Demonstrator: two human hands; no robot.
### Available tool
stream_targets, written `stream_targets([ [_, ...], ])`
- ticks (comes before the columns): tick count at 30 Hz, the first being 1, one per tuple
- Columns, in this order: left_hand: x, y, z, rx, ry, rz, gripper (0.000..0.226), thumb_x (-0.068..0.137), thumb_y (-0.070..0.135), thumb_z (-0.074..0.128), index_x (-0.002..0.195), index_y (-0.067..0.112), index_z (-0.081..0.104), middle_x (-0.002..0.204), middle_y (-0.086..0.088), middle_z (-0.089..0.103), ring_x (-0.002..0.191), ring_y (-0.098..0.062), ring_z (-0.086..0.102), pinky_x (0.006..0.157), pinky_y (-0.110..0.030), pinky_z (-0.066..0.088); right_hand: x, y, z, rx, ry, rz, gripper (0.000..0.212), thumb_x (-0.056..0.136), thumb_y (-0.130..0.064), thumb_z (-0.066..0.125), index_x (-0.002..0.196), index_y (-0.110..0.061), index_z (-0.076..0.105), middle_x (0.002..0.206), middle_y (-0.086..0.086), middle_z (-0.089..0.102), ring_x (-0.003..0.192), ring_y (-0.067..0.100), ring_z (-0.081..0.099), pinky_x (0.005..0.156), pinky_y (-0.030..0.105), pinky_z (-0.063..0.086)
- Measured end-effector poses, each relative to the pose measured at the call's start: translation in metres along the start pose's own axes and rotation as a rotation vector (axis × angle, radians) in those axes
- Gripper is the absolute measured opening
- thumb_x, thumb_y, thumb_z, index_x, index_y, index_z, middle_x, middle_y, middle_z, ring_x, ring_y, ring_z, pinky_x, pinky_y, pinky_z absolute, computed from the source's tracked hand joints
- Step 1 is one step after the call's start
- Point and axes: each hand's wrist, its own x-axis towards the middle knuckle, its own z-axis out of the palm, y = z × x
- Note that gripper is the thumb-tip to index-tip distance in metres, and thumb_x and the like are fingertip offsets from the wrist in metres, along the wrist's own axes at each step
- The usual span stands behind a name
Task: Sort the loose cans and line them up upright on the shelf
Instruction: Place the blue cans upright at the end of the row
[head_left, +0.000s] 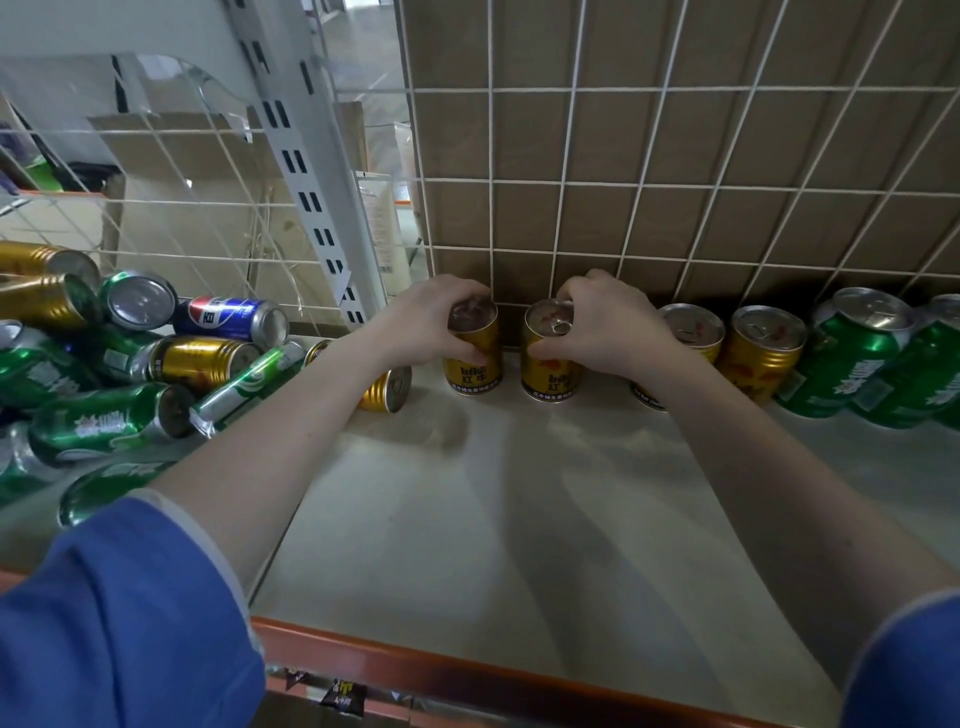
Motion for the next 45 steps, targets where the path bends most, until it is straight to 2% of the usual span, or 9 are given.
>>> stream_targets([
  [7, -0.002, 0.004, -0.002, 0.020, 0.009, -0.014, 0.081, 0.070, 0.033, 0.081, 0.140, 0.020, 0.043, 0.137, -0.003, 0.048, 0.123, -0.019, 0.043, 0.092, -0.020, 0.032, -0.001, 0.000, 0.003, 0.019, 0.012, 0.002, 0.070, 0.072, -0.059, 0.069, 0.120, -0.011, 0.052, 0.111, 0.006, 0.048, 0.095, 0.020, 0.047, 0.073, 0.033, 0.042],
  [11, -0.005, 0.009, -0.003, 0.224, -0.036, -0.053, 0.088, 0.069, 0.038, 0.080, 0.142, 0.019, 0.036, 0.134, -0.005, 0.046, 0.122, -0.023, 0.045, 0.094, -0.035, 0.044, -0.002, -0.001, 0.002, -0.007, -0.030, -0.009, 0.070, 0.073, -0.058, 0.069, 0.123, -0.012, 0.050, 0.115, 0.007, 0.047, 0.099, 0.022, 0.049, 0.073, 0.032, 0.043],
  [17, -0.014, 0.017, -0.002, 0.375, 0.030, -0.095, 0.064, 0.077, 0.031, 0.074, 0.133, 0.016, 0.046, 0.122, -0.007, 0.055, 0.112, -0.026, 0.054, 0.085, -0.037, 0.048, 0.000, -0.002, -0.002, -0.034, -0.100, -0.084, 0.055, 0.081, -0.045, 0.065, 0.122, -0.011, 0.052, 0.114, 0.009, 0.053, 0.102, 0.025, 0.051, 0.077, 0.033, 0.043],
  [22, -0.016, 0.020, 0.005, 0.435, 0.057, -0.110, 0.057, 0.080, 0.027, 0.072, 0.128, 0.012, 0.045, 0.120, -0.009, 0.056, 0.111, -0.028, 0.054, 0.080, -0.039, 0.048, -0.002, -0.008, 0.003, -0.013, -0.001, -0.087, 0.038, 0.080, -0.041, 0.066, 0.101, -0.010, 0.059, 0.092, 0.003, 0.047, 0.086, 0.021, 0.048, 0.068, 0.028, 0.032],
  [26, -0.017, 0.022, 0.008, 0.448, 0.067, -0.125, 0.064, 0.080, 0.028, 0.073, 0.133, 0.009, 0.042, 0.124, -0.010, 0.054, 0.115, -0.030, 0.052, 0.084, -0.041, 0.048, -0.001, -0.010, 0.006, -0.005, 0.018, -0.093, 0.043, 0.081, -0.041, 0.066, 0.108, -0.008, 0.062, 0.097, 0.006, 0.053, 0.087, 0.021, 0.048, 0.070, 0.029, 0.036],
  [31, -0.020, 0.024, 0.010, 0.446, 0.062, -0.131, 0.072, 0.079, 0.023, 0.072, 0.140, 0.010, 0.036, 0.136, -0.009, 0.046, 0.123, -0.027, 0.046, 0.092, -0.039, 0.046, -0.002, -0.006, -0.002, 0.007, -0.080, -0.114, 0.063, 0.082, -0.047, 0.065, 0.132, -0.011, 0.049, 0.125, 0.012, 0.051, 0.113, 0.028, 0.049, 0.083, 0.033, 0.041],
  [34, -0.022, 0.030, 0.011, 0.448, 0.054, -0.100, 0.079, 0.077, 0.020, 0.073, 0.144, 0.010, 0.031, 0.143, -0.008, 0.039, 0.130, -0.026, 0.039, 0.099, -0.037, 0.041, -0.009, 0.007, -0.013, -0.009, -0.127, -0.147, 0.062, 0.083, -0.052, 0.061, 0.132, -0.015, 0.046, 0.124, 0.009, 0.050, 0.115, 0.027, 0.050, 0.087, 0.035, 0.043],
  [39, -0.019, 0.041, 0.011, 0.447, 0.060, -0.047, 0.082, 0.074, 0.023, 0.075, 0.142, 0.009, 0.032, 0.139, -0.010, 0.041, 0.129, -0.027, 0.038, 0.099, -0.038, 0.040, -0.023, 0.045, -0.035, -0.266, -0.237, -0.067, 0.073, 0.082, -0.054, 0.061, 0.143, -0.021, 0.036, 0.139, 0.009, 0.042, 0.125, 0.028, 0.042, 0.097, 0.038, 0.042],
  [45, -0.024, 0.051, 0.014, 0.482, 0.081, -0.072, 0.081, 0.077, 0.024, 0.073, 0.144, 0.009, 0.030, 0.143, -0.012, 0.038, 0.133, -0.027, 0.035, 0.104, -0.037, 0.035, -0.032, 0.068, -0.043, -0.257, -0.259, 0.022, 0.071, 0.082, -0.031, 0.067, 0.144, -0.028, 0.032, 0.131, 0.011, 0.040, 0.120, 0.031, 0.041, 0.087, 0.034, 0.041],
])
